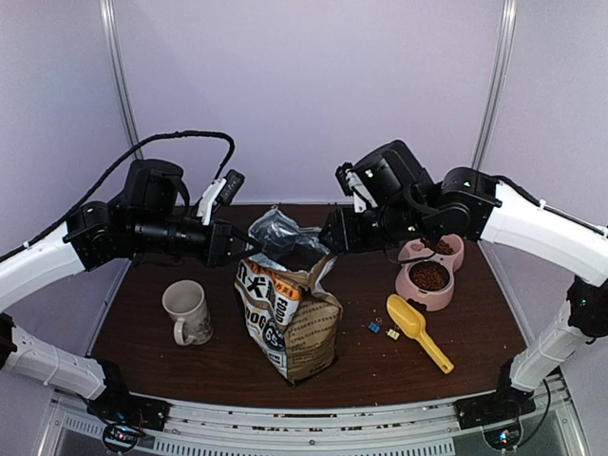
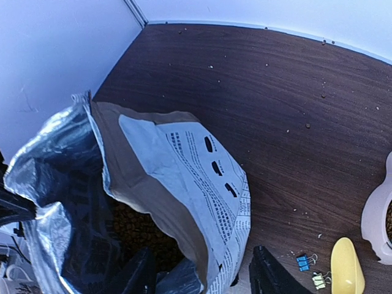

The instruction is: Serve the pet food

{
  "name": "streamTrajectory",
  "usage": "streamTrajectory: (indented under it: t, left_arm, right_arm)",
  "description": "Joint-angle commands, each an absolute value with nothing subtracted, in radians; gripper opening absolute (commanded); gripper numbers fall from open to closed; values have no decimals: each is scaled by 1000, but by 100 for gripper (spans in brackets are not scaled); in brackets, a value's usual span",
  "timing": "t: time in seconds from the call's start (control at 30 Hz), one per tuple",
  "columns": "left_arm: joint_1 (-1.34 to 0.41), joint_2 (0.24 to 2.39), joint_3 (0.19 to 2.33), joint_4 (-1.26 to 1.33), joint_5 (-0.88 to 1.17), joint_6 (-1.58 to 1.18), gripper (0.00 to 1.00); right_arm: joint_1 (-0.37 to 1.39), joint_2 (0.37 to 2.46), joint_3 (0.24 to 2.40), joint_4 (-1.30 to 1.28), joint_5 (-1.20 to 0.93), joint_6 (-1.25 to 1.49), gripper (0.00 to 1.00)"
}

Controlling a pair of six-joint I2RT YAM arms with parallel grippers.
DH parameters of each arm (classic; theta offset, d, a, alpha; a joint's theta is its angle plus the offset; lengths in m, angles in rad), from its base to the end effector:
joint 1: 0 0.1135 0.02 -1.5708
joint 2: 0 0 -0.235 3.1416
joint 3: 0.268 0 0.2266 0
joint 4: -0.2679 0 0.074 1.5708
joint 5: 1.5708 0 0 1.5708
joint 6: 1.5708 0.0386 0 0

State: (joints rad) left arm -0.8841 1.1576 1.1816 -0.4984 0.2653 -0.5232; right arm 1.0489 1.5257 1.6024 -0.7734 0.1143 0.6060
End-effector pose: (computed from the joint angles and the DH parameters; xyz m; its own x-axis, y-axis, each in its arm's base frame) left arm 0.1454 -0.1933 0.3431 -0.6976 0.0904 -0.7108 0.6299 0.5502 -0.5482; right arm 0.1578 0.2655 0.3527 -0.7286 -0.1319 -0.6721 -0.4898 0.7862 0.3767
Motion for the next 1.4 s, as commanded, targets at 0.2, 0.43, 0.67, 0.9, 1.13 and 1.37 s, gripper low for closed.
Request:
streamTrajectory:
  t: [0.2, 0.43, 0.67, 0.9, 1.13, 1.37]
  left_arm:
    - [-889, 1140, 1208, -311, 319, -500, 0]
    - [-1014, 1176, 1324, -299, 226, -473, 0]
    - [-1180, 1247, 1456, -232, 136, -454, 0]
    - [-1194, 1265, 1408, -214, 52, -455, 1]
    - [-1193, 1130, 1338, -272, -10, -385, 51]
    - [-1145, 918, 1226, -414, -29, -276, 89]
  right_arm:
    - [1057, 1624, 1716, -868, 94, 554, 26]
    - [1057, 1667, 1894, -819, -54, 503, 0]
    - [1070, 1699, 2003, -734, -333, 476, 0]
    - [1074, 1665, 1843, -688, -300, 467, 0]
    - [1061, 1533, 1769, -660, -241, 409, 37]
    - [997, 1332, 1618, -629, -303, 320, 90]
